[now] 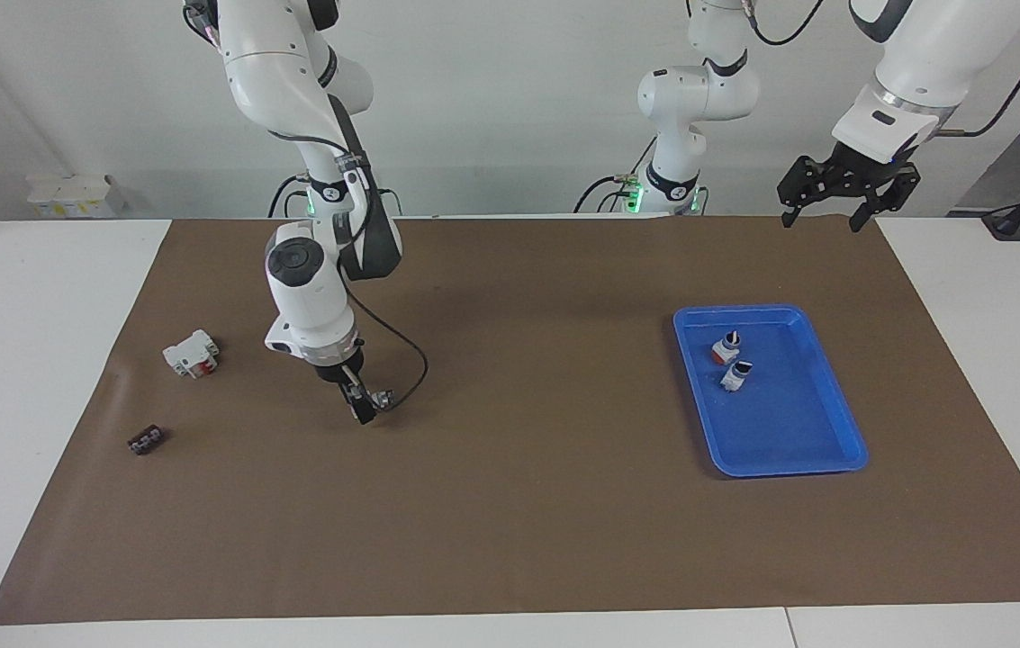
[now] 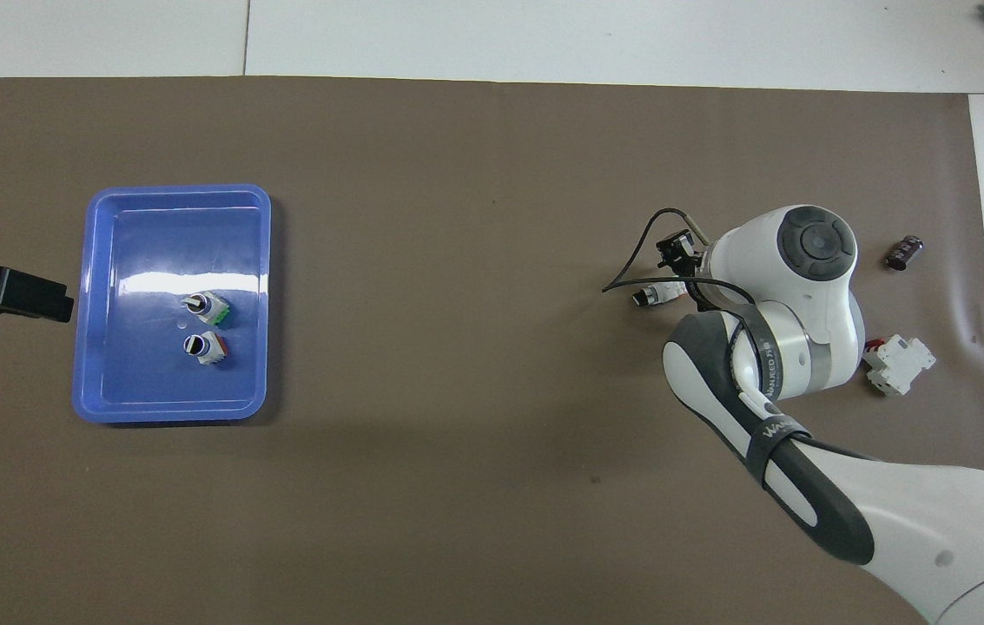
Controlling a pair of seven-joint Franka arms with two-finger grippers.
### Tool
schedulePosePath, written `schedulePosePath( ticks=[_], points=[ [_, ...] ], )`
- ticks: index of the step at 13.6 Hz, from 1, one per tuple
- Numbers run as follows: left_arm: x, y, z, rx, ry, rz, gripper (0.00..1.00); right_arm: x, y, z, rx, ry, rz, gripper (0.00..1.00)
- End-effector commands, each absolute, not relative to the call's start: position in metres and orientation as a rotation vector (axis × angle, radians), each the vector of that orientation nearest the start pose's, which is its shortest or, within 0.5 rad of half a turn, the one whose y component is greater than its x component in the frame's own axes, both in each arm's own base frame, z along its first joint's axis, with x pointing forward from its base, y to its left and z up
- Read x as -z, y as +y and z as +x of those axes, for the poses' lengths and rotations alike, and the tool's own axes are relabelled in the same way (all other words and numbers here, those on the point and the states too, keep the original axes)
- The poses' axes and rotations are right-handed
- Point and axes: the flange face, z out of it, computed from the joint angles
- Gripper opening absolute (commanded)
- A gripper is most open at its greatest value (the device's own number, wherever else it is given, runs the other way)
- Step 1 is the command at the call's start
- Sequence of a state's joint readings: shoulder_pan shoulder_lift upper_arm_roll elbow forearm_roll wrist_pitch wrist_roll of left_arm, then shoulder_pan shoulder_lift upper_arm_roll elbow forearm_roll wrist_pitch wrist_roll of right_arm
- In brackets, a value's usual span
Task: Turn and place switch with both arms
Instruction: 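Grasp the small white switch with the right gripper and lift it, then carry the switch toward the tray while the left gripper reaches over it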
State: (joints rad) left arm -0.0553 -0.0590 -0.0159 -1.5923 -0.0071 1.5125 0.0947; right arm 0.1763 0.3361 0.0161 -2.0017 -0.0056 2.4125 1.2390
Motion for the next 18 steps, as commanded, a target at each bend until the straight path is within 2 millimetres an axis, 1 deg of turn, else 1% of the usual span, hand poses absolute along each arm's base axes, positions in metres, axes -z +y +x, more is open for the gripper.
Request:
schedulePosePath(
  ticks=[1, 2, 3, 6, 7, 8, 9, 10, 11, 12, 13, 15, 17, 18],
  points=[
    [-0.641, -0.035, 0.524, -0.041, 0.269, -3.124, 1.0, -0.291, 0.115, 0.599, 0.077, 1.585, -2.623, 0.59],
    [-0.641, -0.036, 0.524, -0.041, 0.271, -3.124, 1.0, -0.291, 0.118, 0.6, 0.077, 1.586, -2.607, 0.46],
    [-0.641, -0.035, 0.524, -0.041, 0.269, -3.124, 1.0, -0.29, 0.12, 0.599, 0.069, 1.588, -2.605, 0.38],
    [-0.641, -0.035, 0.524, -0.041, 0.269, -3.124, 1.0, -0.291, 0.122, 0.599, 0.059, 1.592, -2.592, 0.38],
    [-0.641, -0.035, 0.524, -0.041, 0.269, -3.124, 1.0, -0.291, 0.122, 0.598, 0.056, 1.587, -2.598, 0.31],
    [-0.641, -0.035, 0.524, -0.041, 0.269, -3.124, 1.0, -0.291, 0.122, 0.599, 0.052, 1.587, -2.599, 0.02],
    [-0.641, -0.035, 0.524, -0.041, 0.269, -3.124, 1.0, -0.295, 0.124, 0.601, 0.042, 1.62, -2.559, 0.0],
    [-0.641, -0.035, 0.524, -0.041, 0.269, -3.124, 1.0, -0.302, 0.119, 0.605, -0.013, 1.66, -2.492, 0.0],
    [-0.641, -0.035, 0.524, -0.041, 0.271, -3.124, 1.0, -0.314, 0.121, 0.608, -0.077, 1.648, -2.45, 0.0],
    [-0.641, -0.035, 0.524, -0.041, 0.269, -3.124, 1.0, -0.333, 0.134, 0.614, -0.16, 1.648, -2.361, 0.0],
    [-0.641, -0.035, 0.524, -0.041, 0.269, -3.124, 1.0, -0.348, 0.14, 0.619, -0.244, 1.666, -2.268, 0.0],
    [-0.64, -0.037, 0.52, -0.077, 0.271, -3.123, 1.0, -0.38, 0.156, 0.624, -0.406, 1.654, -2.142, 0.0],
    [-0.64, -0.045, 0.518, -0.082, 0.295, -3.121, 1.0, -0.414, 0.172, 0.618, -0.553, 1.632, -1.988, 0.0],
    [-0.64, -0.047, 0.519, -0.068, 0.297, -3.12, 1.0, -0.426, 0.182, 0.613, -0.609, 1.628, -1.933, 0.0]
  ],
)
